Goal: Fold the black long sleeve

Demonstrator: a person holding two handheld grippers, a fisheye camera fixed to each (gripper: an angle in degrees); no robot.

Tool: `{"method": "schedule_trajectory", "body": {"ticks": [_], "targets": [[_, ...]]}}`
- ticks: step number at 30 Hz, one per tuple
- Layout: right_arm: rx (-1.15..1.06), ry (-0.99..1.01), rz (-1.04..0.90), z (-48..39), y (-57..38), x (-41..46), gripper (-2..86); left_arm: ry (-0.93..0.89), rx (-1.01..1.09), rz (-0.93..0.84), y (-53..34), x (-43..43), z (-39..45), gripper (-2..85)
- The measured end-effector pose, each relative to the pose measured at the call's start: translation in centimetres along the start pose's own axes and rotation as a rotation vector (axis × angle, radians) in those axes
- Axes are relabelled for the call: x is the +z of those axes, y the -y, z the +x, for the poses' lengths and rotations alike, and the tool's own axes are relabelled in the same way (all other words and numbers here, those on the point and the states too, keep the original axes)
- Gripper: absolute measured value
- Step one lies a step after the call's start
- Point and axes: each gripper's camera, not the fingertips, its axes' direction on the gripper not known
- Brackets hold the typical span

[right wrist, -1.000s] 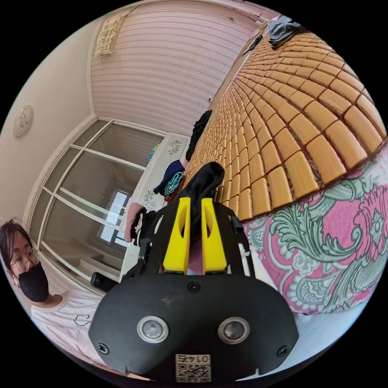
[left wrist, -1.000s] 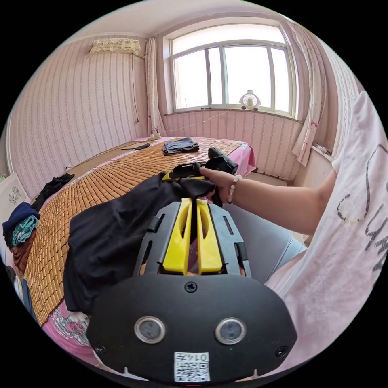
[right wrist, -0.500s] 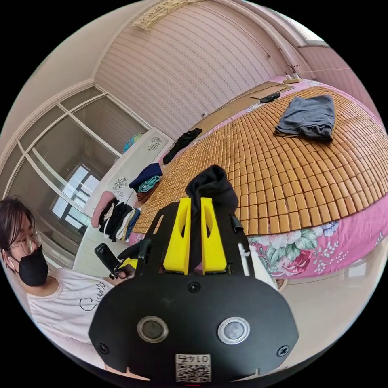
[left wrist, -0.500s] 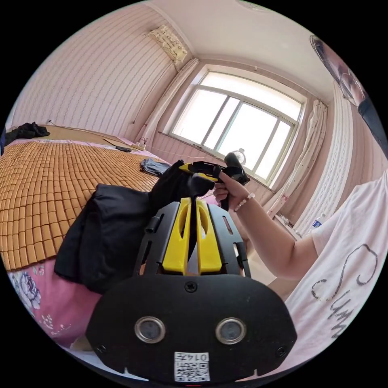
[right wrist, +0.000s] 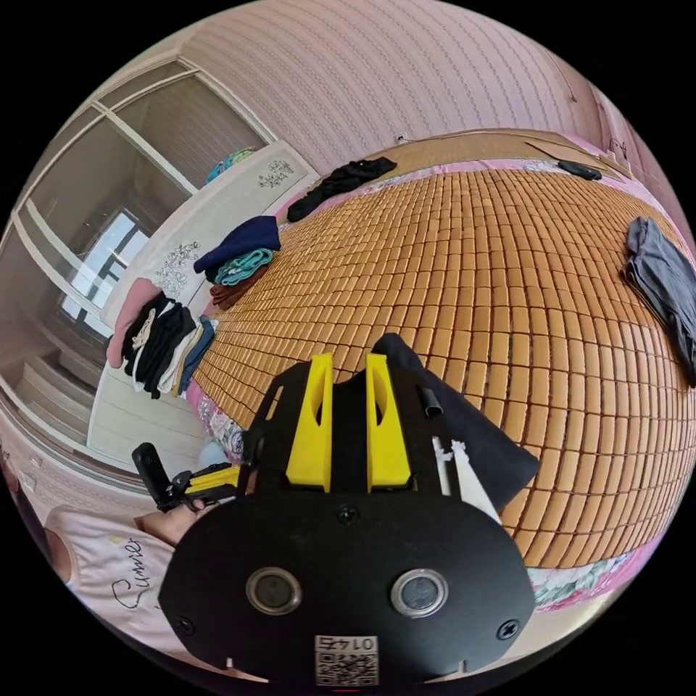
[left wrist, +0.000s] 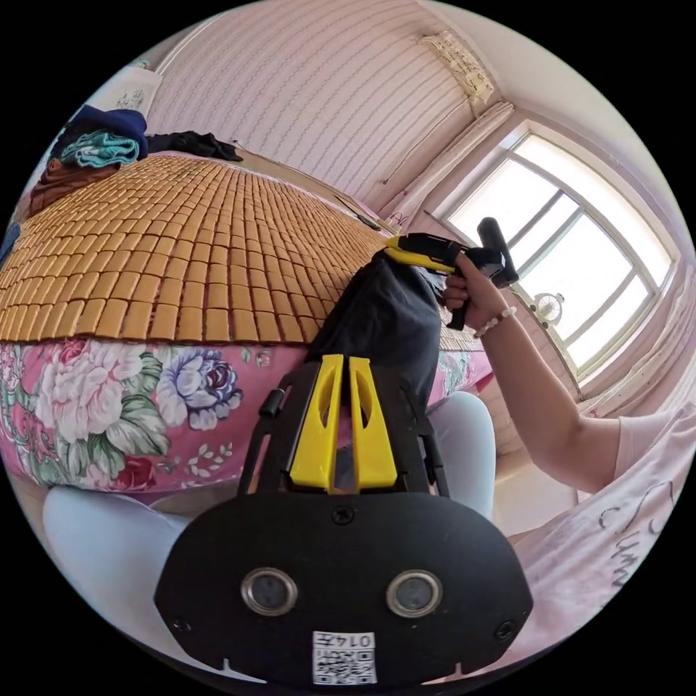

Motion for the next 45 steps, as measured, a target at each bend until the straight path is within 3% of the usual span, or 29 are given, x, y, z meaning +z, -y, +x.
{"method": "schedule_trajectory", "body": {"ticks": [4,9,15,21,26,29,34,39,45], "targets": [[-0.144,-0.113,-0.036,-0.8,0.9,-0.1,8.2,0.150,0.012,-0.040,-0.3,-1.2,-1.7,0.1],[-0.236,-0.233,-0.120,0.5,1.5,0.4,15.5,0.096,0.020,0.041,0.6,-2.5,-1.4,6.5],[-0.300,-0.141,-0.254,1.2,2.9,4.1,16.5,0.061,0.121,0.020,3.0,1.6,1.4,14.0],[-0.295,-0.056,-0.449,2.0,4.0,9.9,12.3,0.126,0.127,-0.029,3.8,3.9,1.4,10.7],[-0.321,0.063,-0.460,2.6,3.2,9.3,3.8,0.128,0.115,-0.056,4.4,4.6,1.4,4.6],[-0.324,0.085,-0.396,2.5,1.6,7.6,2.4,0.060,0.107,-0.064,4.4,4.8,1.0,1.8],[-0.463,0.127,-0.076,-0.1,-3.3,0.0,1.6,-0.060,0.141,0.036,3.1,1.6,1.0,0.0],[-0.577,0.187,0.066,-4.2,-6.6,-4.2,1.5,-0.002,0.205,0.155,1.4,-2.9,1.9,-0.5],[-0.706,0.249,0.188,-11.1,-5.4,-4.2,1.4,0.198,0.253,0.332,2.6,-9.8,0.9,-0.6]]}}
